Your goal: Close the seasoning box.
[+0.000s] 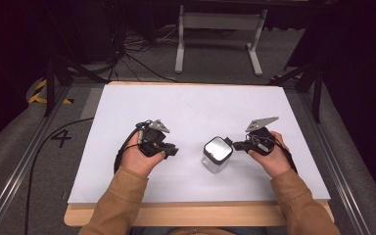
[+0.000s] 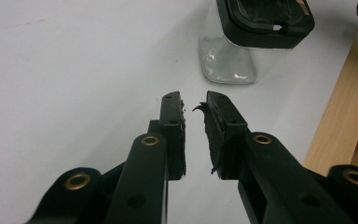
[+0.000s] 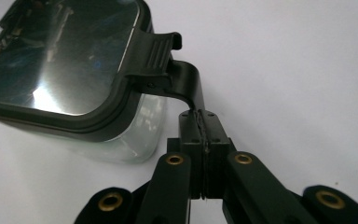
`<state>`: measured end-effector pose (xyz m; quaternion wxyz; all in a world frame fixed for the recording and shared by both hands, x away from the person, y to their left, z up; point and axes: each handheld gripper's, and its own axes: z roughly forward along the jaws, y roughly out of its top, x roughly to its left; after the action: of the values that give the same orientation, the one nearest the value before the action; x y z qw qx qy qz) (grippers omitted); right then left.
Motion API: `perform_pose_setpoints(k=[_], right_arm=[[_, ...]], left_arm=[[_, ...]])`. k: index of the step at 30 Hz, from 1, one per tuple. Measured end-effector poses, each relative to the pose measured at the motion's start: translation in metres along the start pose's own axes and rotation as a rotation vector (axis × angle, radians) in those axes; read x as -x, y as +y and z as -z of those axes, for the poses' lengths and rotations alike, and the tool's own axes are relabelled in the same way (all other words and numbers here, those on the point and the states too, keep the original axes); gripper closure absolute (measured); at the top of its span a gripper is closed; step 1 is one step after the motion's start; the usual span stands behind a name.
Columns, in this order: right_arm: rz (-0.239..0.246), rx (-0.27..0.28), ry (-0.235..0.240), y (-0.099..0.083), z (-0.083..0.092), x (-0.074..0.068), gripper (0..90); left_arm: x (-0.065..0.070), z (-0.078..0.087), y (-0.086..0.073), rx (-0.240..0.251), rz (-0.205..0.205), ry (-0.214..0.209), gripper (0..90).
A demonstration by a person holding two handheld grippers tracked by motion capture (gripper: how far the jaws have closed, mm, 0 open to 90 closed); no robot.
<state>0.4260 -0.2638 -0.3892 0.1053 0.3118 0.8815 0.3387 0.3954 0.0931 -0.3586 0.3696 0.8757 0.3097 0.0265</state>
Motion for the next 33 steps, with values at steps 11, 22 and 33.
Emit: perform_pose_setpoints(k=[11, 22, 33], right_arm=[[-0.013, 0.046, -0.035, -0.008, 0.018, -0.001, 90.0], [-0.006, 0.003, -0.028, -0.025, 0.052, -0.012, 90.0], [0.031, -0.052, 0.041, -0.031, 0.042, -0.036, 90.0]], left_arm=[[0.000, -0.028, 0.010, -0.016, -0.022, -0.034, 90.0], [0.000, -0.068, 0.025, -0.015, -0.046, -0.080, 90.0], [0.001, -0.090, 0.035, -0.041, -0.074, -0.112, 90.0]])
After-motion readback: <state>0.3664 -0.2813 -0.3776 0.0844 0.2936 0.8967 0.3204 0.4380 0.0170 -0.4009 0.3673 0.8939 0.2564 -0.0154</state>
